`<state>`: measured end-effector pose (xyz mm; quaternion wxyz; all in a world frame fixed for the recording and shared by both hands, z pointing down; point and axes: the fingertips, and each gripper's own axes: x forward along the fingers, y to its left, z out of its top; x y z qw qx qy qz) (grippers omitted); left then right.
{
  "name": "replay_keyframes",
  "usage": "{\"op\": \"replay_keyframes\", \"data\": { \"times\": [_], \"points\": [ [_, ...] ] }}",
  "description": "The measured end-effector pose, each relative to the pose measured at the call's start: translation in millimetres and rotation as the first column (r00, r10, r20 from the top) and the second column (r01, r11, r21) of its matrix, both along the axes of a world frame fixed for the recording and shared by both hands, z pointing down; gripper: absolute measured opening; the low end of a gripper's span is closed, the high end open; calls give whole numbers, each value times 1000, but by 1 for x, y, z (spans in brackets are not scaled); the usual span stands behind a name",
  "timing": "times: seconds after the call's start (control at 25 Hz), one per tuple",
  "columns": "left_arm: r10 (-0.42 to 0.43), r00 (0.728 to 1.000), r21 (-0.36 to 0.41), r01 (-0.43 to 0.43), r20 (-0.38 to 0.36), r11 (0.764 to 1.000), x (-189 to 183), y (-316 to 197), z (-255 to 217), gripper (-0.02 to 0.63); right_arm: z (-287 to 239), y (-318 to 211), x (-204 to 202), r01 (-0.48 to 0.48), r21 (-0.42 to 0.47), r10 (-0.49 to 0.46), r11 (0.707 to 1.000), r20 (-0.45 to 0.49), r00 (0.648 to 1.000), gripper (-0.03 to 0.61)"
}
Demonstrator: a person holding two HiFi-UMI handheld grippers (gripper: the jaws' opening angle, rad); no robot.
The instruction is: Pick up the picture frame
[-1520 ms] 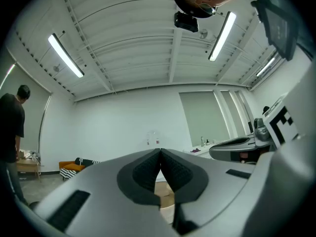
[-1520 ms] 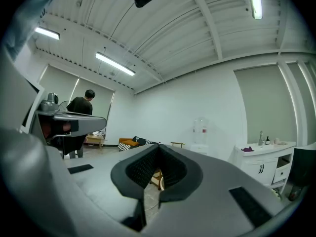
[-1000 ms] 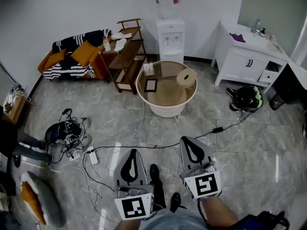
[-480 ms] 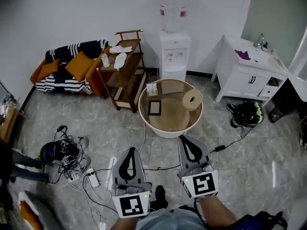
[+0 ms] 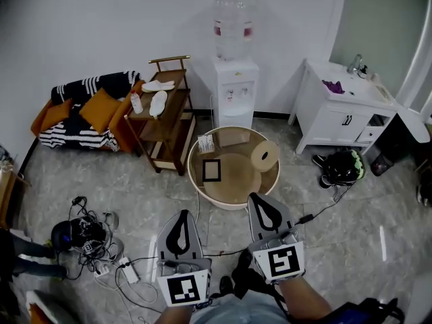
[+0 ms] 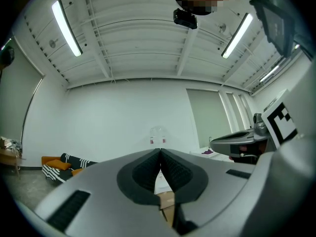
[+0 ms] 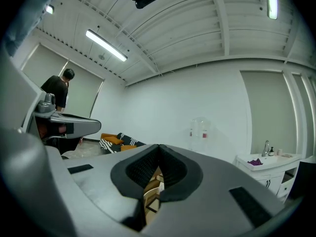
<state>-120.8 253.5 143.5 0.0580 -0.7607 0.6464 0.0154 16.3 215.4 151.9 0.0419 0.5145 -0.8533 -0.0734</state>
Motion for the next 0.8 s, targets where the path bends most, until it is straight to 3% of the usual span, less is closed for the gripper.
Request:
{"op": "replay_keyframes", "data": {
  "times": [0.44, 0.64, 0.8],
  "points": [
    [34, 998, -58, -31, 46, 998, 33, -115, 25, 15, 33, -115, 27, -12, -46, 14, 999, 37, 999, 14],
    [28, 996, -75, -22, 82, 997, 56, -179, 28, 15, 36, -182, 41, 30, -67, -27, 997, 50, 998, 14],
    [-1, 996, -44, 5, 94, 999, 71, -210, 10, 15, 21, -220, 49, 67, -35, -65, 997, 66, 996, 14]
  ]
}}
